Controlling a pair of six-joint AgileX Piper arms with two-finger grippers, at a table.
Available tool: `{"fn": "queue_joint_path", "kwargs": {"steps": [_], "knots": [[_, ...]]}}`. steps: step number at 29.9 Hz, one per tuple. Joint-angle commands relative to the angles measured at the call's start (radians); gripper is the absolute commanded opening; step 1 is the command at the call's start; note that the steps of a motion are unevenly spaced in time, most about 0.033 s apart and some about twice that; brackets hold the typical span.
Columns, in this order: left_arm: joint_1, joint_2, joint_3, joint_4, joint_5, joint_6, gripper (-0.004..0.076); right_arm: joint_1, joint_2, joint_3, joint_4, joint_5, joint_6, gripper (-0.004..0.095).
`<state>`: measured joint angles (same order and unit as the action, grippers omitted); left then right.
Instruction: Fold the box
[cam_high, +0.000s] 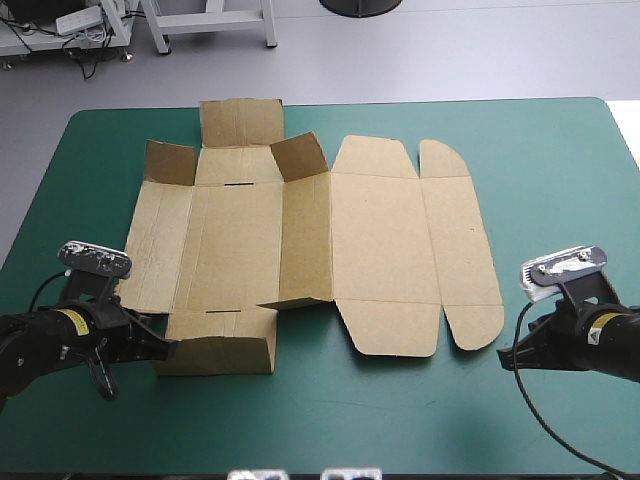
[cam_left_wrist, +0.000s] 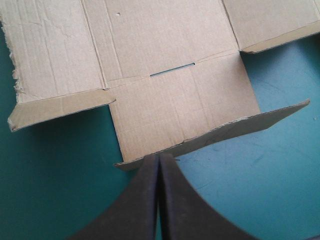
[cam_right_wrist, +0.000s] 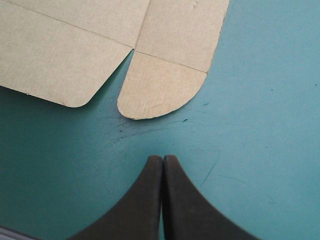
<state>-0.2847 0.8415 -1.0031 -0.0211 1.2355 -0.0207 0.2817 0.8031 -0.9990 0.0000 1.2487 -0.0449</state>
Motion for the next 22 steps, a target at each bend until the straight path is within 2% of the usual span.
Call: {"fn": "queue_joint_path", "kwargs": {"steps": [1,10,14,19,22], "knots": [[-0.005,-0.005,-0.027,-0.022,-0.034,-0.005,-0.0009,0.001,0.001,-0.033,0.005,0.008,-0.01,-0.002],[-0.005,-0.005,-0.027,-0.034,-0.055,0.002,-0.0009,0.001,0.001,-0.033,0.023,0.008,-0.01,-0.002],[-0.005,0.008,-0.027,-0.047,-0.099,0.005,-0.0008,0.001,0.001,-0.033,0.025,0.008,-0.01,-0.002],[-0.005,0.076,-0.027,-0.097,-0.111,0.05,-0.0008,0.001,0.001,-0.033,0.023,0.008,-0.014,-0.002],[-0.005,0.129,-0.027,-0.086,-0.168,0.072,-0.0008,0.001,0.001,-0.033,0.023,0.008,-0.018,-0.002]]}}
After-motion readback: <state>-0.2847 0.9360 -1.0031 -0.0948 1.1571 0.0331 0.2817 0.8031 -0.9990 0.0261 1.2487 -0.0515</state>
